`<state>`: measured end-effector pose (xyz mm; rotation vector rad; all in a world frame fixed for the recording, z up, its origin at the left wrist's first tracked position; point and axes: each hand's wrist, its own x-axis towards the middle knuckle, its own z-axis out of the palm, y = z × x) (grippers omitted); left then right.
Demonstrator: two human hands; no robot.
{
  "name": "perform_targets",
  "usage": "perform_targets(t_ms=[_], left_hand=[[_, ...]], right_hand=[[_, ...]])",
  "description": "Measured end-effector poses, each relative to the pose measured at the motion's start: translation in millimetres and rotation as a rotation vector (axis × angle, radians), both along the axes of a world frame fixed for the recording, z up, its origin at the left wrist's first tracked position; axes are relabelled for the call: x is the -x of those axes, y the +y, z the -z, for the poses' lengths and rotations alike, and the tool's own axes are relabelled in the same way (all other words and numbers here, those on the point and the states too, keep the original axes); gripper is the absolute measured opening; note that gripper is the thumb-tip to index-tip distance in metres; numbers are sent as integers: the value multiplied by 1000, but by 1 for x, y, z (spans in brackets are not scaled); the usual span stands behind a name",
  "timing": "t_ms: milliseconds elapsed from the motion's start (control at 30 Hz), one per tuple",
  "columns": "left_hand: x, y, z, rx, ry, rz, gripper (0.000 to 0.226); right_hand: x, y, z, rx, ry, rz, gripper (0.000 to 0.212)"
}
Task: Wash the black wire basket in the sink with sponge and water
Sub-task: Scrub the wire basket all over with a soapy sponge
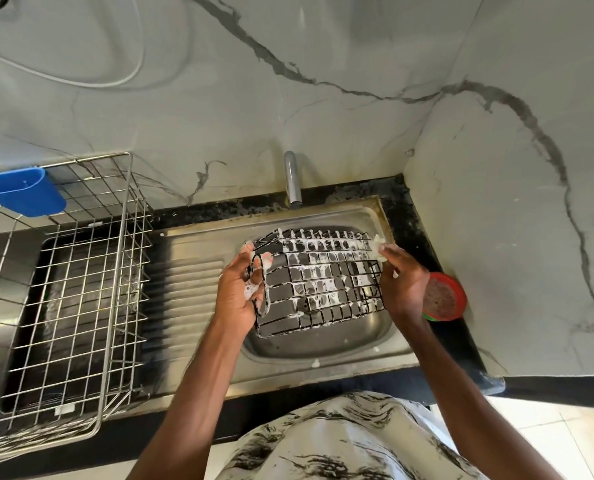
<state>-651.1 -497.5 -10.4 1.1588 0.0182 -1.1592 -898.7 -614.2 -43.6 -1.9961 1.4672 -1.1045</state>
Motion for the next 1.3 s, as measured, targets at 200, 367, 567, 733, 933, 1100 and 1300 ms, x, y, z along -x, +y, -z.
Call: perform_targets(t_ms=[200,367,567,733,933,1100,1300], left_hand=[[3,-2,1,-6,10,-12,24],[15,-6,-3,3,-55,-4,47],[11,-3,4,29,-47,25,64],[0,-2,2,-34,-15,-56,39],[-1,-6,2,-65,-14,-81,34],[1,-10,6,-13,62,-36,22],[-3,-9,8,-55,68,-89,31]], right_hand=[[-11,23,-21,52,22,-20,35],[-59,69,-55,141,32,-251,25],[-61,77,-58,297,1,-426,29],[-4,27,-13,130,77,-226,29],[-16,36,-23,78,73,-174,36],[-61,93,-62,241,-35,-500,34],[-28,87,-36,209,-14,-441,31]])
